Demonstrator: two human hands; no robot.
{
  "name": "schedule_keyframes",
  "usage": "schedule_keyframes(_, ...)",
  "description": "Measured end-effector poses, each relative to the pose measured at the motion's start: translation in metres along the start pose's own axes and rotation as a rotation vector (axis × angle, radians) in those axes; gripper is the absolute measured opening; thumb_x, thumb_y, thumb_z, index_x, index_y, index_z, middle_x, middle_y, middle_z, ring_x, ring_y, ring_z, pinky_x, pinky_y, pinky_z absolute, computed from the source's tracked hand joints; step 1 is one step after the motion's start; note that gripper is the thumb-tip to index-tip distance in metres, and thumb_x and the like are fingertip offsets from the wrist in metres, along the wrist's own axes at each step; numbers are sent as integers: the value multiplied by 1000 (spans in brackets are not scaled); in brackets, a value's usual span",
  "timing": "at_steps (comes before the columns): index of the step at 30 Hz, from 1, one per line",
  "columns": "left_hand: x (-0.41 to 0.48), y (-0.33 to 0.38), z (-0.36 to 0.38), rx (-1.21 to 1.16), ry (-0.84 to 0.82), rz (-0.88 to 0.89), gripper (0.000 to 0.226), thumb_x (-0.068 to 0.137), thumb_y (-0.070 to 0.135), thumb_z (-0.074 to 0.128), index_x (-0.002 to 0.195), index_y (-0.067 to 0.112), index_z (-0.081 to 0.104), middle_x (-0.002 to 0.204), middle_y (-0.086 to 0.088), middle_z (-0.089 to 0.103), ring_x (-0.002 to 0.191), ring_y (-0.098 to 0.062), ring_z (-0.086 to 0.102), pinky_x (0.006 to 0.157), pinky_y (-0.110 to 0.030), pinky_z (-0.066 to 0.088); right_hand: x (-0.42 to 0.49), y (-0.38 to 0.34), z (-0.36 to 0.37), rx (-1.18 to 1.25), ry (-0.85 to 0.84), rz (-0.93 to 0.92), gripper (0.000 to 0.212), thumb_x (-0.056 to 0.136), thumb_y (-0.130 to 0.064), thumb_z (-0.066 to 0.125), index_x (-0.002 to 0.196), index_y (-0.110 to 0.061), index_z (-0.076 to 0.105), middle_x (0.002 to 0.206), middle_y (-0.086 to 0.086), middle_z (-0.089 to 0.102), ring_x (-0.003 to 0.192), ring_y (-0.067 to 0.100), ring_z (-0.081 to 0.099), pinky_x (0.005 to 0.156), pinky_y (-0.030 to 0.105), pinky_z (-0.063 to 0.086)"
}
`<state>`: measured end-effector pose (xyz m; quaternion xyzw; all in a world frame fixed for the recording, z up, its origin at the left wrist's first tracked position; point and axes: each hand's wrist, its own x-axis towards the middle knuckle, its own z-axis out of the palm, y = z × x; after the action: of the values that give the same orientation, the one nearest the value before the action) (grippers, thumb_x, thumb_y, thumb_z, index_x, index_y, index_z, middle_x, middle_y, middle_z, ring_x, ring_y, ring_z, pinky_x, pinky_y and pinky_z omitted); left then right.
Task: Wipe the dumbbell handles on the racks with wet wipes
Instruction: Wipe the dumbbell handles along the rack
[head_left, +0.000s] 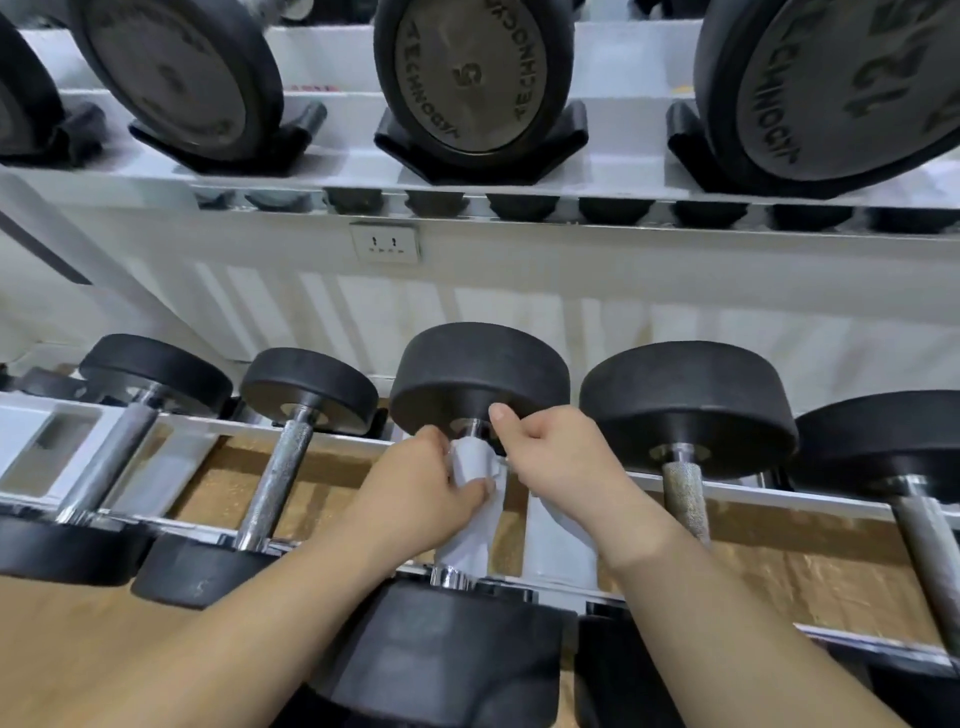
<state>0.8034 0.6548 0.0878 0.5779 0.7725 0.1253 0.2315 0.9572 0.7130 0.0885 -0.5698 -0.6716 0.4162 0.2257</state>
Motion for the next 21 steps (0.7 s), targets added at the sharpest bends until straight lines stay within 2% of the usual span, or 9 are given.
schedule_keyframes(2, -2, 10, -1, -28, -91, -14, 31, 94, 45, 65, 80, 22, 49, 90, -10, 67, 93, -29, 66, 61, -28, 41, 0, 0, -1, -26, -2, -1, 69, 99, -58, 49, 44, -16, 45, 44, 0, 48, 54, 28, 55, 67, 42, 55)
schedule_keyframes(3, -5, 16, -1, -124, -163, -58, 29, 98, 41, 61, 79, 23, 46, 96, -11, 66, 96, -29, 66, 67, -28, 45, 0, 0, -1, -31, -4, 5, 71, 99, -57, 49, 41, -17, 44, 40, -4, 45, 54, 27, 55, 66, 41, 55)
schedule_keyframes(6, 7, 24, 10, -468, -297, -244, 20, 98, 34, 61, 103, 18, 49, 110, -7, 64, 101, -23, 65, 87, -32, 56, 3, 2, 0, -58, 12, 4, 72, 99, -58, 50, 40, -16, 42, 34, -7, 37, 52, 24, 50, 61, 39, 50)
schedule_keyframes(7, 14, 23, 12, -549, -318, -299, 30, 93, 34, 62, 115, 14, 53, 111, -9, 68, 101, -26, 69, 90, -38, 59, 4, 2, 0, -76, 21, 0, 71, 99, -57, 51, 42, -15, 39, 34, -7, 36, 51, 23, 46, 59, 36, 45)
schedule_keyframes(9, 29, 23, 14, -673, -303, -337, 39, 87, 35, 64, 115, 8, 66, 101, -15, 76, 94, -31, 75, 87, -51, 62, 2, 0, 0, -153, 45, -17, 69, 99, -58, 50, 46, -15, 38, 38, -7, 40, 51, 20, 44, 56, 32, 39)
schedule_keyframes(12, 38, 26, 17, -689, -211, -333, 32, 89, 38, 68, 101, 9, 64, 95, -14, 76, 86, -29, 75, 75, -40, 64, -2, -5, -3, -313, 144, -18, 69, 95, -65, 48, 49, -14, 47, 54, -3, 54, 61, 23, 56, 58, 31, 43)
schedule_keyframes(14, 36, 21, 20, -700, -215, -305, 29, 95, 39, 67, 101, 11, 62, 99, -13, 75, 88, -27, 75, 77, -39, 63, -2, -5, -5, -328, 161, -2, 69, 94, -67, 49, 48, -15, 49, 53, -2, 56, 59, 20, 57, 56, 29, 41)
schedule_keyframes(17, 20, -5, 15, -784, -500, -285, 31, 99, 29, 68, 119, 6, 64, 107, -15, 77, 98, -28, 76, 93, -48, 60, -3, -6, -4, -284, 91, 2, 70, 96, -66, 46, 47, -17, 50, 52, 0, 62, 58, 18, 61, 59, 30, 48)
schedule_keyframes(21, 4, -19, 1, -753, -788, -297, 17, 101, 18, 65, 112, 5, 66, 104, -13, 78, 97, -24, 76, 90, -40, 61, -2, -3, -2, -306, 26, -36, 60, 99, -52, 48, 51, -17, 51, 64, 9, 71, 66, 24, 68, 69, 34, 57)
